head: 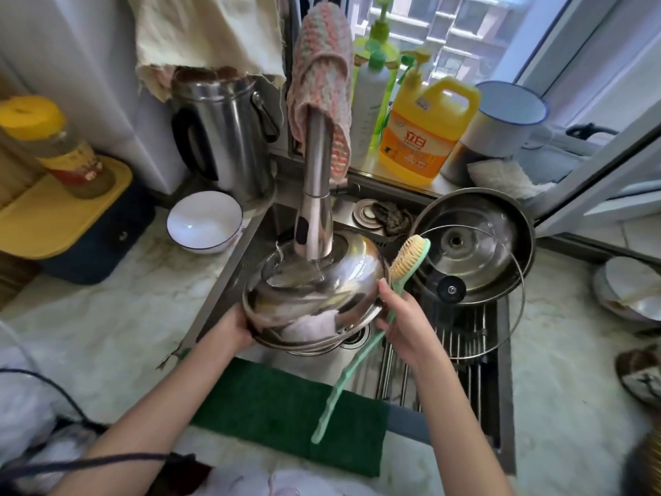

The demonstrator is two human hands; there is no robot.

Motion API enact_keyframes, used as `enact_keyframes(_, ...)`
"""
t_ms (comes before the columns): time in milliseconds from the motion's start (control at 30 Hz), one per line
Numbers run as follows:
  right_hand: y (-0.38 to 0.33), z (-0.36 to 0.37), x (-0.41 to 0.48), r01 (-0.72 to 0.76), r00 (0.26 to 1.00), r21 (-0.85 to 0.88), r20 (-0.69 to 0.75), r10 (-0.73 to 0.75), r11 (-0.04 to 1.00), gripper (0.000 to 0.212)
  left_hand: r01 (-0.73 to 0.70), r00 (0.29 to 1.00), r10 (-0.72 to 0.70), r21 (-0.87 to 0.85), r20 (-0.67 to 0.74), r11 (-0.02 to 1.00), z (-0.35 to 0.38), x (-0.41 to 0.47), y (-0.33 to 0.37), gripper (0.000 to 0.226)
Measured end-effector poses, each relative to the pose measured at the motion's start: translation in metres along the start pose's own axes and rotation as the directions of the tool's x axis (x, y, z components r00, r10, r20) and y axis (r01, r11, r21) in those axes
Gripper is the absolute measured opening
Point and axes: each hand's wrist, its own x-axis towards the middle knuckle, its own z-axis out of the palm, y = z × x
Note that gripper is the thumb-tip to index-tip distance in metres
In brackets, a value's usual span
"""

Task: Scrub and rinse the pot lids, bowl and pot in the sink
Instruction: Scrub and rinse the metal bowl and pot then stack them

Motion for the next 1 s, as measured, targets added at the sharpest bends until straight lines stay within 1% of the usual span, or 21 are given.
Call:
enact_keyframes(67,-0.002,0.002,-0.009,0.033,0.999,0.049,0.023,-0.034,0.998,0.037,-0.005,1.0,0.006,-0.034,0.016,0.999,0.002,-0.002,-0.009,0.038)
enact_keyframes(133,-0.005,0.002,-0.016,0.077,0.995,0.081,0.06,-0.082,0.994,0.027,0.012,1.0,-0.01,-0.063,0.03,0.998,0.004,-0.004,-0.019,0.037)
enact_keyframes(167,-0.009,0.002,-0.02,0.099,0.992,0.098,0.074,-0.106,0.99,0.022,0.034,0.999,-0.033,-0.046,0.023,0.998,0.005,-0.005,-0.023,0.038)
enact_keyframes(233,-0.018,0.002,-0.03,0.155,0.983,0.105,0.083,-0.164,0.982,0.016,0.082,0.993,-0.084,0.019,0.086,0.996,0.01,-0.005,-0.031,0.043)
enact_keyframes(333,-0.04,0.002,-0.045,0.222,0.972,0.016,0.071,-0.223,0.975,0.01,0.125,0.972,-0.151,0.145,0.182,0.981,0.025,-0.018,-0.043,0.049)
enact_keyframes(400,-0.055,0.003,-0.057,0.251,0.964,-0.023,0.098,-0.247,0.968,0.017,0.134,0.961,-0.174,0.184,0.217,0.974,0.032,-0.026,-0.051,0.053)
enact_keyframes(433,-0.063,0.005,-0.064,0.276,0.957,-0.041,0.109,-0.27,0.96,0.021,0.111,0.967,-0.154,0.209,0.204,0.972,0.034,-0.028,-0.049,0.055)
enact_keyframes(467,-0.07,0.006,-0.07,0.291,0.951,-0.078,0.13,-0.279,0.954,0.019,0.089,0.969,-0.134,0.213,0.208,0.973,0.035,-0.029,-0.049,0.056)
enact_keyframes(533,-0.081,0.008,-0.083,0.347,0.931,-0.176,0.185,-0.315,0.921,0.006,0.046,0.957,-0.118,0.263,0.264,0.964,0.037,-0.032,-0.045,0.055)
enact_keyframes(567,-0.084,0.01,-0.09,0.37,0.92,-0.235,0.222,-0.321,0.899,0.006,0.008,0.948,-0.108,0.318,0.299,0.948,0.039,-0.037,-0.043,0.053)
enact_keyframes(600,-0.086,0.01,-0.095,0.398,0.907,-0.298,0.268,-0.324,0.868,0.012,-0.043,0.94,-0.09,0.378,0.329,0.925,0.041,-0.043,-0.041,0.05)
enact_keyframes(667,-0.084,0.008,-0.103,0.469,0.877,-0.428,0.331,-0.349,0.772,0.02,-0.157,0.918,-0.049,0.472,0.395,0.868,0.045,-0.061,-0.034,0.046)
enact_keyframes(733,-0.078,0.006,-0.107,0.531,0.844,-0.528,0.395,-0.362,0.663,0.02,-0.212,0.885,-0.04,0.479,0.464,0.852,0.046,-0.08,-0.028,0.05)
enact_keyframes(800,-0.071,0.003,-0.11,0.548,0.833,-0.577,0.44,-0.335,0.605,0.018,-0.184,0.834,-0.095,0.437,0.543,0.881,0.046,-0.097,-0.02,0.06)
enact_keyframes(867,-0.063,0.002,-0.115,0.553,0.83,-0.632,0.473,-0.295,0.543,0.017,-0.104,0.775,-0.187,0.414,0.604,0.904,0.047,-0.108,-0.013,0.071)
enact_keyframes(900,-0.058,0.0,-0.117,0.552,0.832,-0.671,0.479,-0.278,0.496,0.02,-0.061,0.748,-0.225,0.402,0.624,0.914,0.049,-0.112,-0.012,0.075)
enact_keyframes(933,-0.054,0.0,-0.118,0.554,0.832,-0.708,0.49,-0.261,0.437,0.025,-0.024,0.732,-0.251,0.392,0.634,0.92,0.053,-0.114,-0.01,0.078)
enact_keyframes(967,-0.051,0.001,-0.12,0.563,0.826,-0.733,0.509,-0.241,0.381,0.026,0.011,0.724,-0.276,0.39,0.632,0.921,0.058,-0.115,-0.01,0.082)
enact_keyframes(1000,-0.047,0.002,-0.12,0.577,0.817,-0.744,0.533,-0.222,0.338,0.022,0.045,0.73,-0.299,0.393,0.615,0.918,0.063,-0.115,-0.012,0.088)
